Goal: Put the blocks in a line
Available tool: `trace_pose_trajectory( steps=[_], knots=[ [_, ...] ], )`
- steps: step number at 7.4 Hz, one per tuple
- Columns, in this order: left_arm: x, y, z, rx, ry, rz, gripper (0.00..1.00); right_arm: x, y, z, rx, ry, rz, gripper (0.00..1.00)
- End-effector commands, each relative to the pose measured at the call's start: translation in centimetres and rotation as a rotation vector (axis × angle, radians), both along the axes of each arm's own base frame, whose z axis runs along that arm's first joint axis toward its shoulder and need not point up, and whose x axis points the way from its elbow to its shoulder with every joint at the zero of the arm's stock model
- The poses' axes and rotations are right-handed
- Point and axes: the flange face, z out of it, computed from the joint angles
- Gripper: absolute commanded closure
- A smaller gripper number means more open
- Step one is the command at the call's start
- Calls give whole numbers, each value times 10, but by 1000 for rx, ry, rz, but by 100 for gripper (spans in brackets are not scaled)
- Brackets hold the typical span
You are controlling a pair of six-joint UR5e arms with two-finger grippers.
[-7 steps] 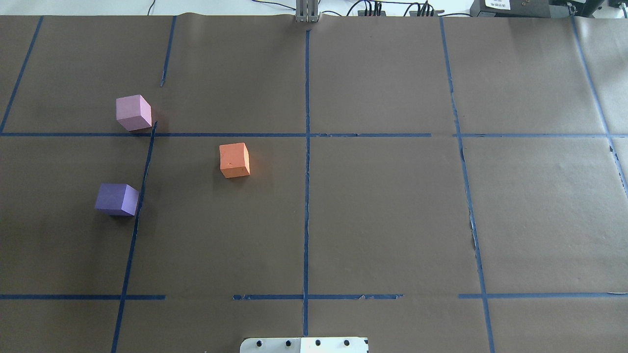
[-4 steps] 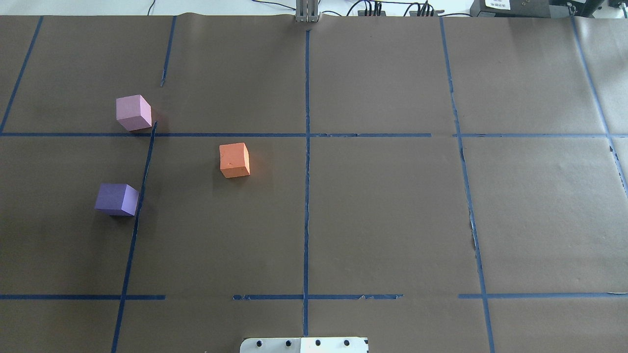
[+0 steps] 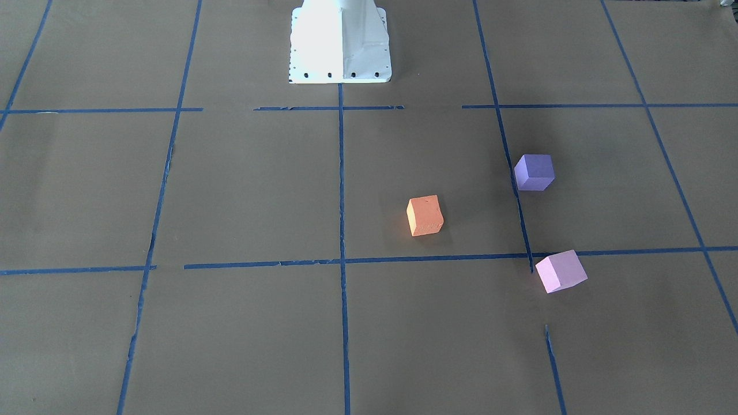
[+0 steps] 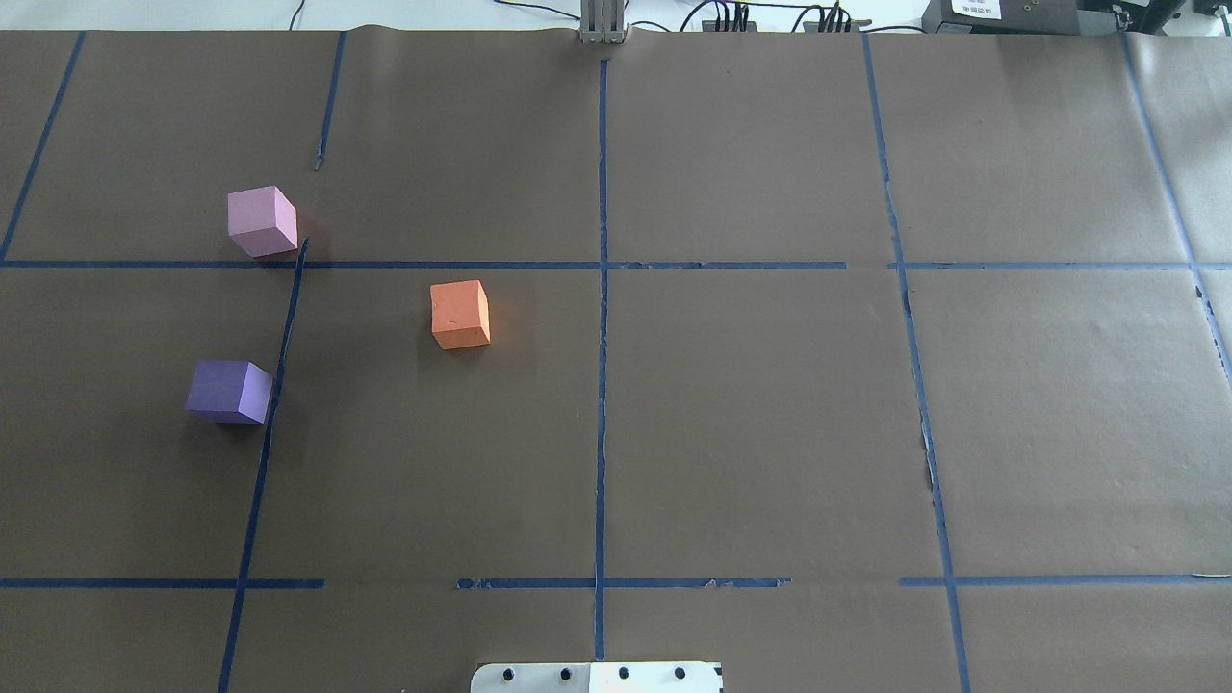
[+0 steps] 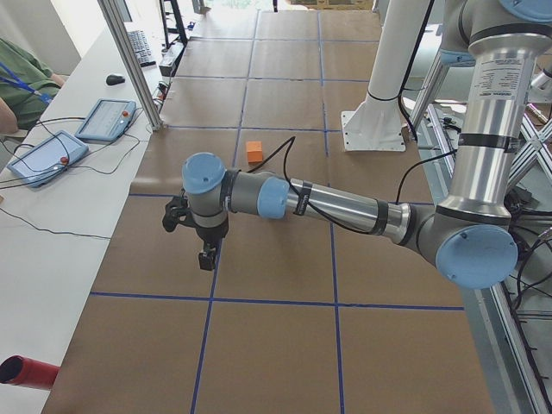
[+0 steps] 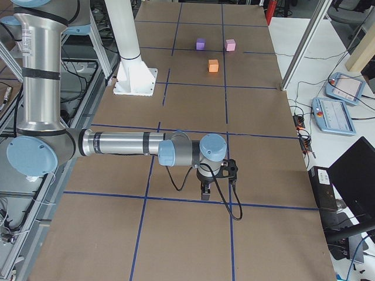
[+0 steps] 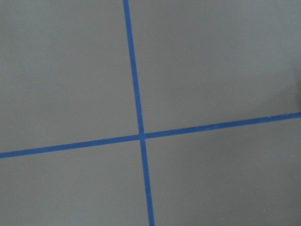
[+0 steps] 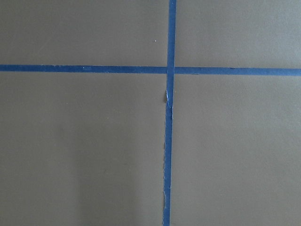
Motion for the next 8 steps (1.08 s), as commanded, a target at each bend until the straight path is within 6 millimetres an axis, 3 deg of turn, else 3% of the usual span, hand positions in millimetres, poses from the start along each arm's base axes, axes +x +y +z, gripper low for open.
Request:
trace_pose_trajectory(
  steps=[1, 2, 4, 5, 6, 8],
  knots=[
    [47, -19, -120, -16, 20, -10, 0, 0, -1, -1, 2, 0, 0, 0],
    [69, -21, -152, -1, 33, -1, 0, 0, 0, 0, 0, 0, 0, 0],
    [152, -23, -229, -6, 90, 18, 0, 0, 0, 0, 0, 0, -1, 0],
    [179, -20, -251, -21, 115, 19, 0, 0, 0, 0, 0, 1, 1, 0],
    [224, -10, -272, -41, 126, 48, 0, 0, 0, 0, 0, 0, 0, 0],
    [305, 6, -285, -55, 90, 52, 0, 0, 0, 0, -2, 0, 0, 0]
  ],
)
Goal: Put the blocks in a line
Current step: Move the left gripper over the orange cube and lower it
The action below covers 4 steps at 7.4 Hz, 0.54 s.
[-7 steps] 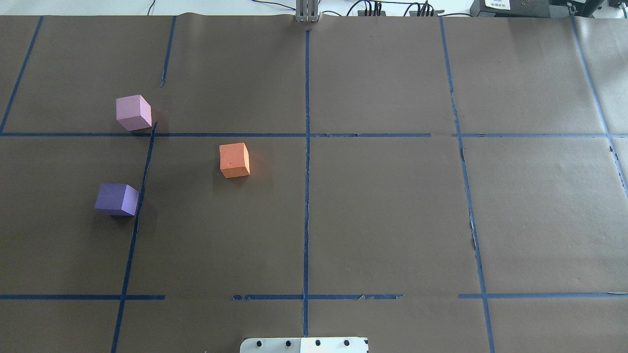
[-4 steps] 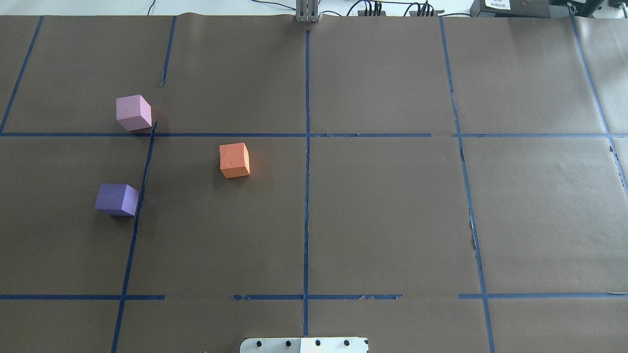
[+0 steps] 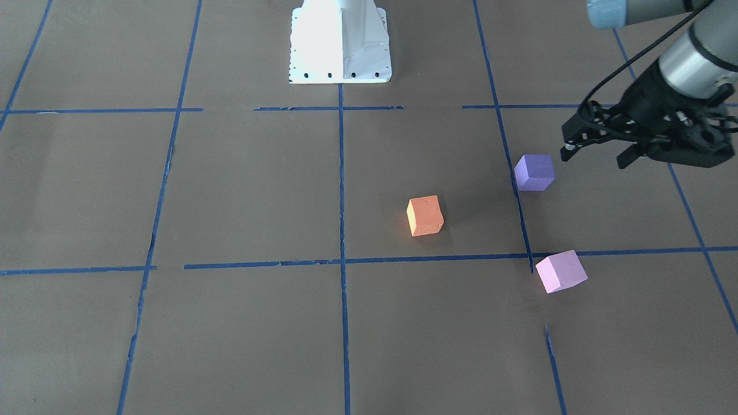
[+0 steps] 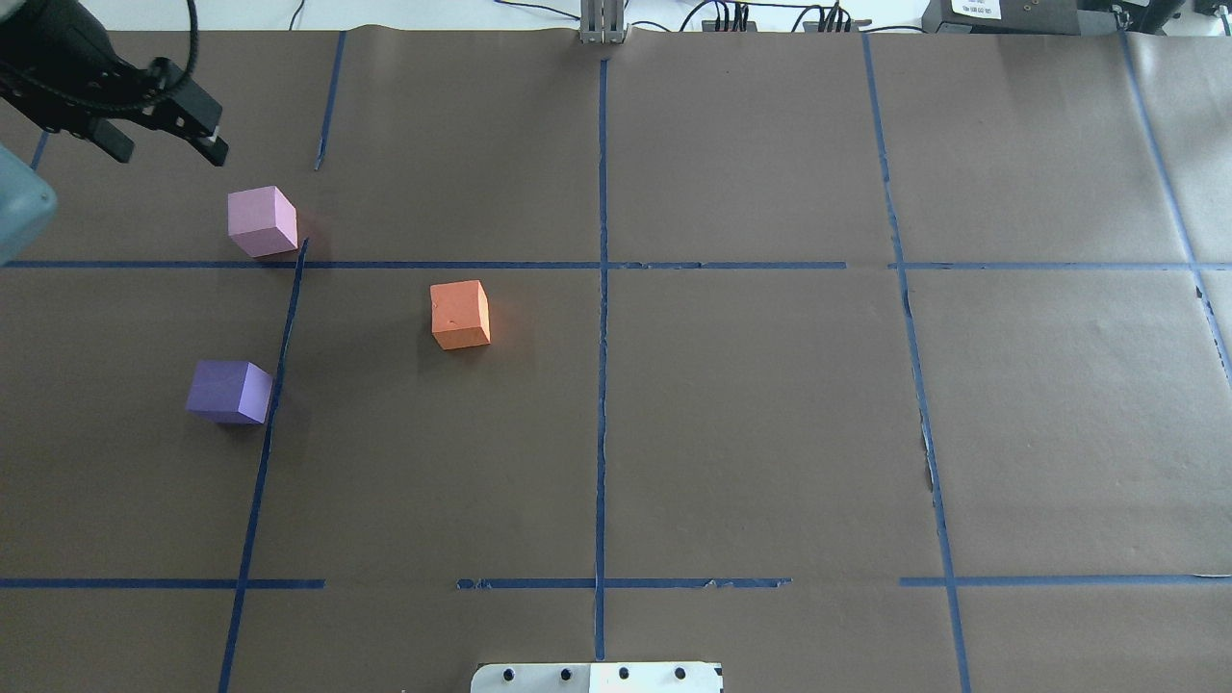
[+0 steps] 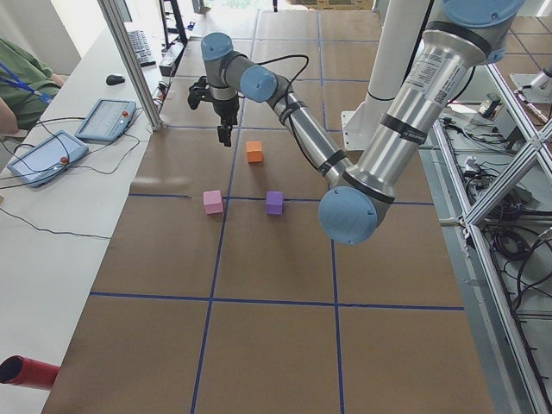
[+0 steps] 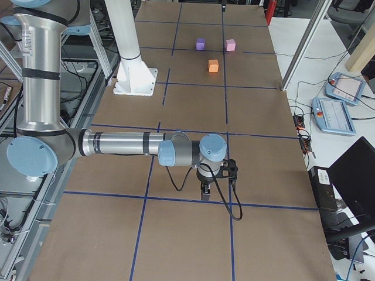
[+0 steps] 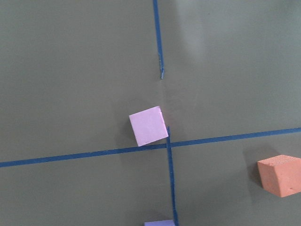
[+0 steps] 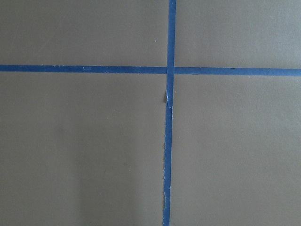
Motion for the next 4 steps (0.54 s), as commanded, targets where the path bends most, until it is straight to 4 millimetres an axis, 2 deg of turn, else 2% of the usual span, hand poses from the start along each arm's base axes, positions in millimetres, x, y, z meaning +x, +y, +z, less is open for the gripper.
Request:
trace_pose_trajectory(
  steps=[1, 2, 4],
  knots=[
    [99, 17, -16, -67, -41, -46, 0, 0, 0, 0, 0, 0, 1, 0],
    [127, 11, -17, -95, -46, -80, 0, 0, 0, 0, 0, 0, 1, 0],
    [146, 10, -5, -69, -24, -67, 0, 0, 0, 0, 0, 0, 1, 0]
  ],
)
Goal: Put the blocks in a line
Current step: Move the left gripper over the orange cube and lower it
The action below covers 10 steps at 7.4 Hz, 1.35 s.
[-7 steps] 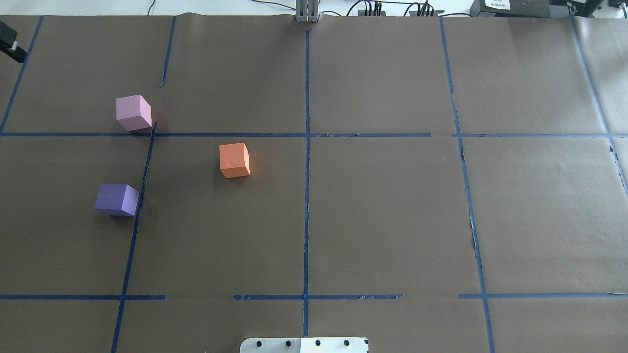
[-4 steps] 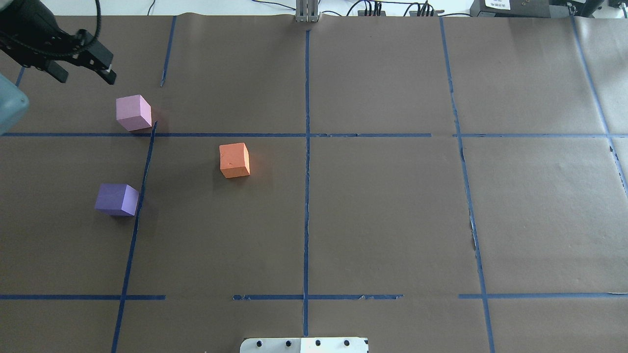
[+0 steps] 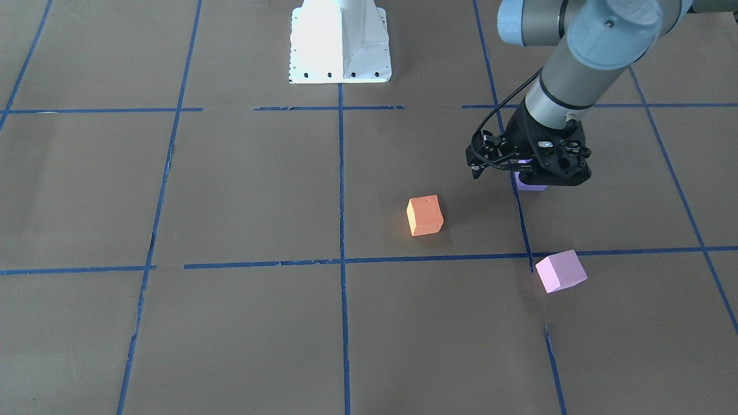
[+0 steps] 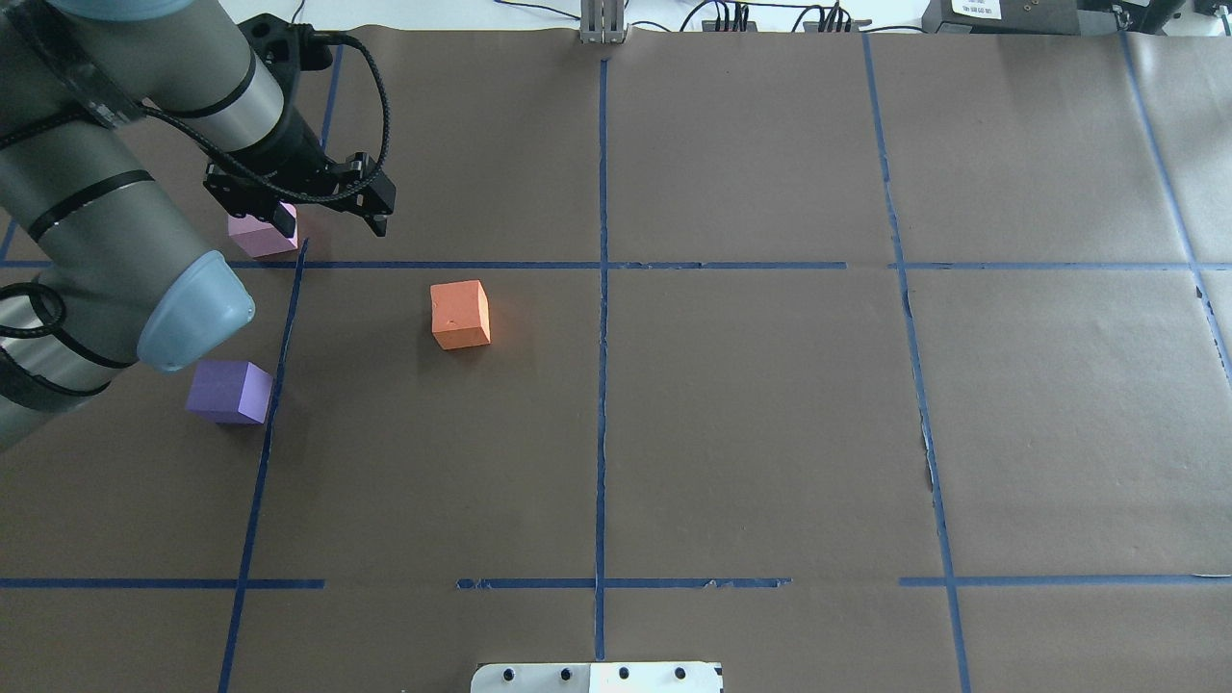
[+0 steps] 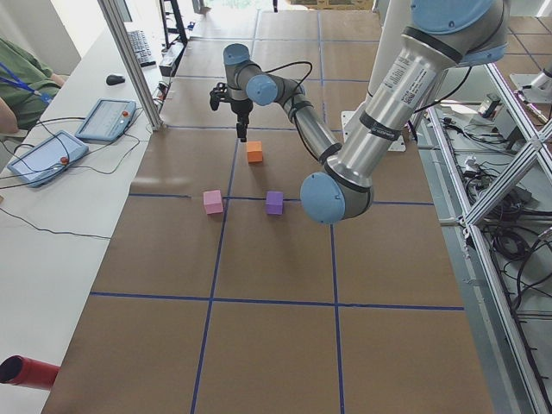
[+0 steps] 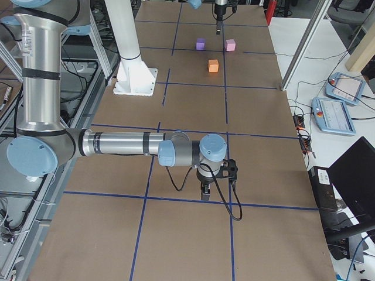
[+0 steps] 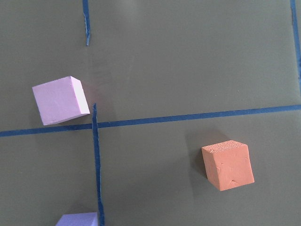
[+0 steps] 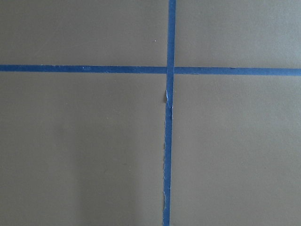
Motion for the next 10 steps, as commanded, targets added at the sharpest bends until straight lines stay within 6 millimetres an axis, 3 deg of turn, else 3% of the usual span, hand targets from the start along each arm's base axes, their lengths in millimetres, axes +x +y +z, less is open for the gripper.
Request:
trace_pose_trajectory(
  steps=[1, 3, 5, 7, 10],
  knots=[
    [51, 10, 12, -42, -12, 6, 0, -1, 0, 0, 0, 0, -1, 0],
    [90, 17, 18, -77, -31, -71, 0, 0, 0, 0, 0, 0, 0, 0],
    [109, 1, 10, -114, -40, -93, 0, 0, 0, 0, 0, 1, 0, 0],
    [139, -1, 19, -132, -18, -100, 0, 0, 0, 0, 0, 0, 0, 0],
    [147, 1, 29, -145, -32, -94, 0, -1, 0, 0, 0, 1, -1, 0]
  ],
)
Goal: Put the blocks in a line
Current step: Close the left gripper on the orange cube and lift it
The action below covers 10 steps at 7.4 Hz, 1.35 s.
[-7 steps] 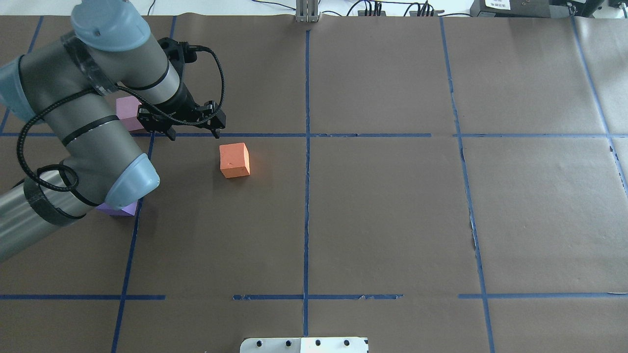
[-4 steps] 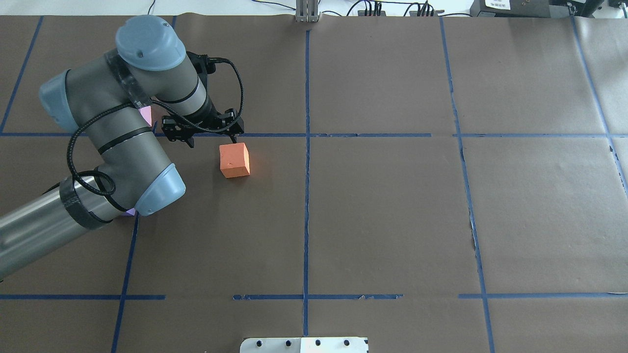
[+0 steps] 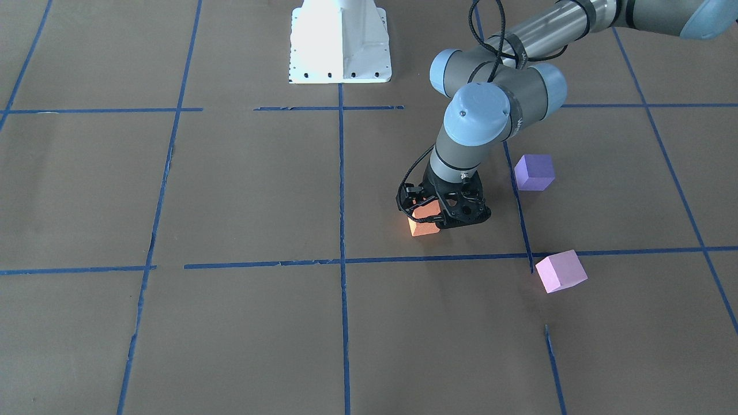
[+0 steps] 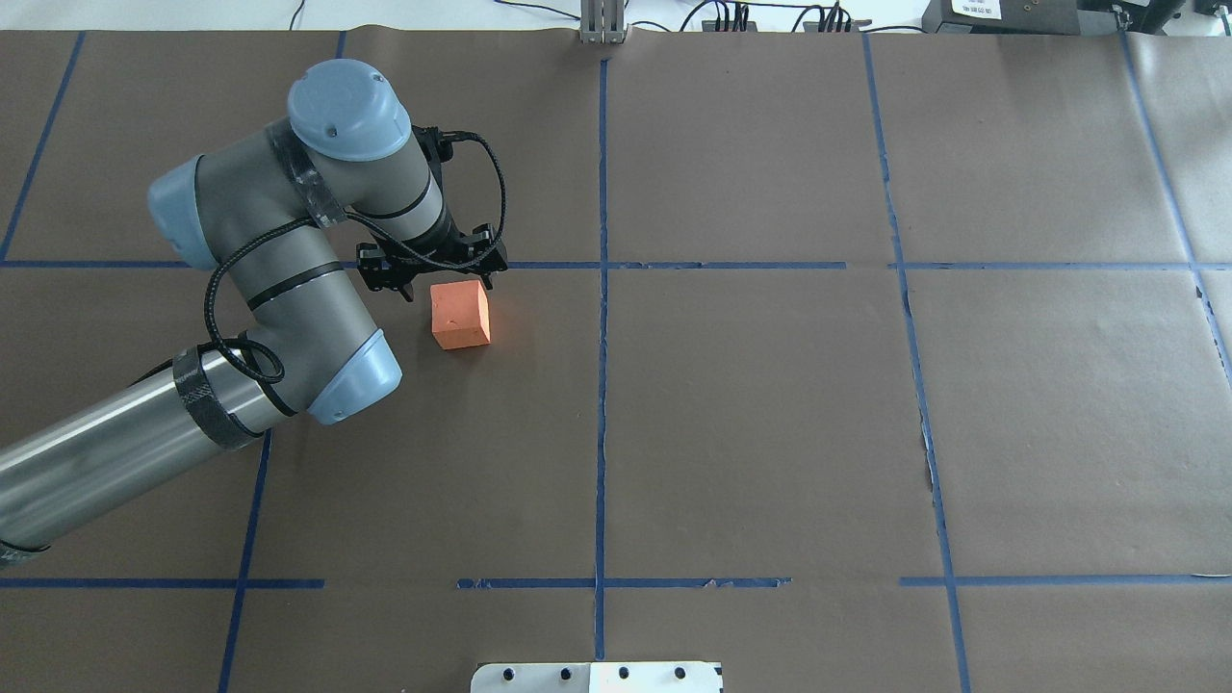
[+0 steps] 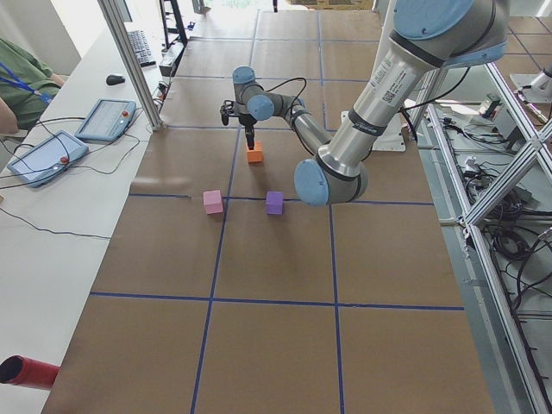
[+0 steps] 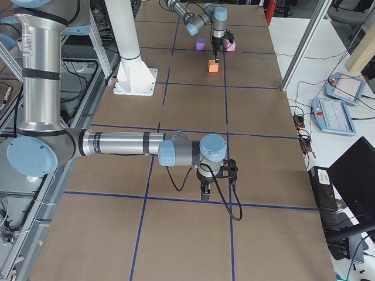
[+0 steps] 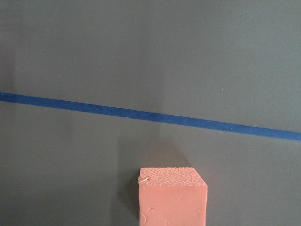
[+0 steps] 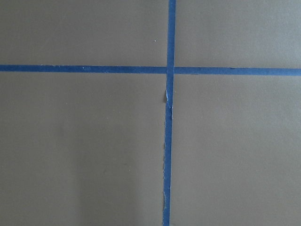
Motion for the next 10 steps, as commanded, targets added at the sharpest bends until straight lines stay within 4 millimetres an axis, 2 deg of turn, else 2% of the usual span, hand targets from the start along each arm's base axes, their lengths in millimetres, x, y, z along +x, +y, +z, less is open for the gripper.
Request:
trace_pose_trajectory(
  steps=[1, 4, 7, 8, 9, 10],
  knots=[
    [13, 8, 9, -11, -11, 19, 0, 0, 0, 0, 1, 0, 1, 0],
    [33, 10, 24, -2, 5, 13, 0, 0, 0, 0, 1, 0, 1, 0],
    [38, 9, 29, 28, -23, -15, 0, 0, 0, 0, 1, 1, 1, 0],
    [38, 9, 28, 29, -22, -15, 15, 0, 0, 0, 1, 0, 1, 0],
    [38, 9, 29, 29, -23, -14, 56, 0, 0, 0, 1, 0, 1, 0],
    [37, 8, 27, 31, -21, -15, 89, 0, 0, 0, 1, 0, 1, 0]
  ],
)
